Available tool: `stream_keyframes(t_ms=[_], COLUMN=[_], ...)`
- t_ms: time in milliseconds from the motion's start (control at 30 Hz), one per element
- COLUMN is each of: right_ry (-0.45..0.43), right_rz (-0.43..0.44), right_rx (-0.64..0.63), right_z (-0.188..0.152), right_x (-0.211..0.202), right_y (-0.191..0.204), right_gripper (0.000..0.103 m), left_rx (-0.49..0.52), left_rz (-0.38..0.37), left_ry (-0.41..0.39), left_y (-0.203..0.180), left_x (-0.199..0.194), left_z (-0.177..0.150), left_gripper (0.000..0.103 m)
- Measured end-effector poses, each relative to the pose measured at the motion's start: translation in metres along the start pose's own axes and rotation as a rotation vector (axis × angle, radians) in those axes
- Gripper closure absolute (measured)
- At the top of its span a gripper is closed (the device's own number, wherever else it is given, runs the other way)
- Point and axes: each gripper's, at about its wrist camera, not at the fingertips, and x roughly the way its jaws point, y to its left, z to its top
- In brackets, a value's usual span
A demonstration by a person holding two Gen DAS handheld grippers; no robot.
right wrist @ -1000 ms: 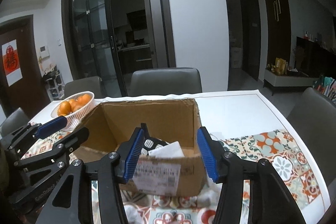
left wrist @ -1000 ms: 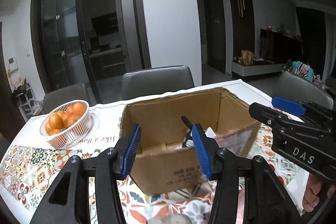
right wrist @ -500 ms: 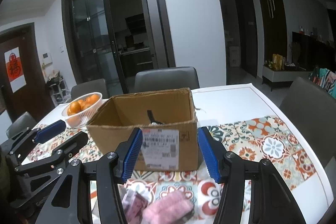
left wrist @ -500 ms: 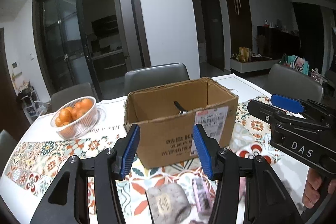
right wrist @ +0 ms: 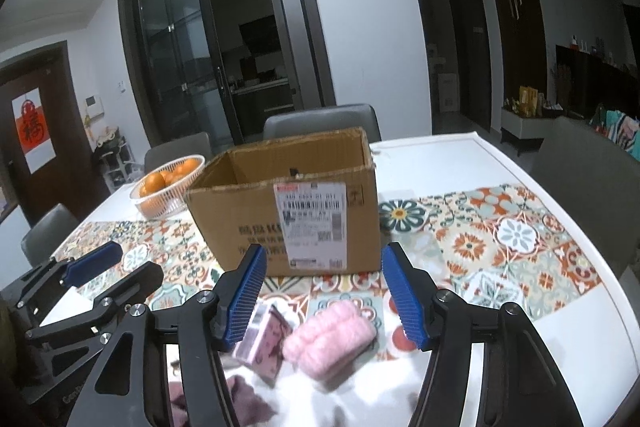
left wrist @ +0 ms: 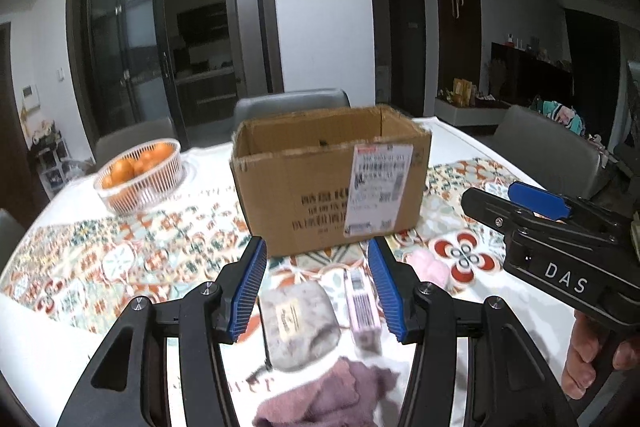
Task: Organize soft objects
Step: 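Move both tools back down to the remaining items on the table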
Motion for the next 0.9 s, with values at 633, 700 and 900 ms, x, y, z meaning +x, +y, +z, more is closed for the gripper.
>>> stream_keyframes(t_ms=[633, 700, 900], right_ry=[0.194, 0.21, 0.262], right_rz=[0.032, 0.034, 0.055], right_rx=[0.055, 0.058, 0.093], right_z=[-0.048, -0.05, -0.056], right_x=[0.05, 0.055, 0.073], right_y=[-0.015, -0.015, -0.019], right_gripper=[0.041, 0.041, 0.041], left_rx=[-0.023, -0.021, -0.019], left_rz=[-0.068, -0.074, -0.082], left_ry=[0.164, 0.176, 0.197], left_y=[-0.016, -0.017, -0.02], left_x=[0.045, 0.05, 0.062], left_z=[-0.044, -0.046, -0.05], left_gripper=[0.051, 0.051, 0.051])
